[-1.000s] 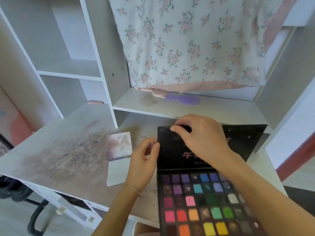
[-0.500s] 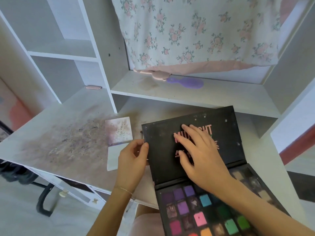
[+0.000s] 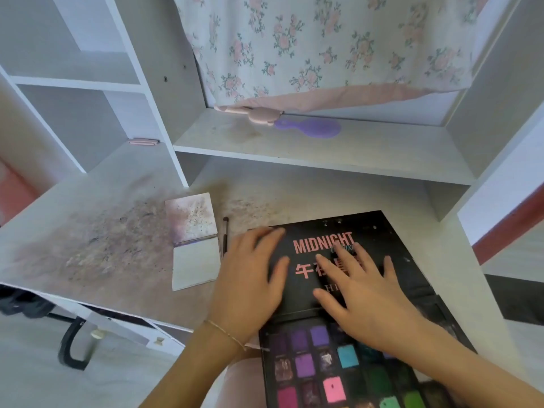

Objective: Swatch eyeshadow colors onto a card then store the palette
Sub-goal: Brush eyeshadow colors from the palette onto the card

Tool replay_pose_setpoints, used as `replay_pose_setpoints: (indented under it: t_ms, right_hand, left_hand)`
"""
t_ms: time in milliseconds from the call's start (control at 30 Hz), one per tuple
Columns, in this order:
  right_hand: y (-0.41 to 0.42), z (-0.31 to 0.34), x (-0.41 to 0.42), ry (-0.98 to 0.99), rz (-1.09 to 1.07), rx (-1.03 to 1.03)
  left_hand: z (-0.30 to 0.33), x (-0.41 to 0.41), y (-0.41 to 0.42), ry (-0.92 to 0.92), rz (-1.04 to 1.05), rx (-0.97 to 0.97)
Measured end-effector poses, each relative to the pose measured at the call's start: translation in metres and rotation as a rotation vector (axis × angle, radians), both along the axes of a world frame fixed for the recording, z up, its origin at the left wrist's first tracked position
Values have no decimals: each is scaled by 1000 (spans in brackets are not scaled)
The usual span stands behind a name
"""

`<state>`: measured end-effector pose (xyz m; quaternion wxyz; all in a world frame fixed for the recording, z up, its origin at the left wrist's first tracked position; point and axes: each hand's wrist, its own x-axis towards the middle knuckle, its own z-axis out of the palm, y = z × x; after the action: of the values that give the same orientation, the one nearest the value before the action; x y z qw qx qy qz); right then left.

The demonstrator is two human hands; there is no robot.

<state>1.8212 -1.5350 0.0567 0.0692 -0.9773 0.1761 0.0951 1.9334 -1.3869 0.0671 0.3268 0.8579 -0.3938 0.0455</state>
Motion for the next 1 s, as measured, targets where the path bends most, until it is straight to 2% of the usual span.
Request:
replay_pose_setpoints:
  t_ms: [100,167,367,567,800,900,1000]
  right_hand:
    - [0,1,-6,143,7,45]
    - [-5,0,-4,175,13,61]
    - [-36,-1,32,191,16,110]
    - [-63,-4,74,145,7,117]
    - [-69,-11,96,16,-59,128]
    - [-61,-14,96,-109,-100,112]
    - [-45,-15,97,-230,-103,102]
  left_hand:
    - [-10,-9,-5,-52,-166,414]
    - [-21,-8,-7,-34,-210,608]
    - [-27,32,-27,-28,-263,742]
    - [-24,74,-54,17,-262,764]
    - [-17,88,-68,31,-220,693]
    - [-6,79,-63,-24,-171,525]
    - [6,67,-42,-83,-111,237]
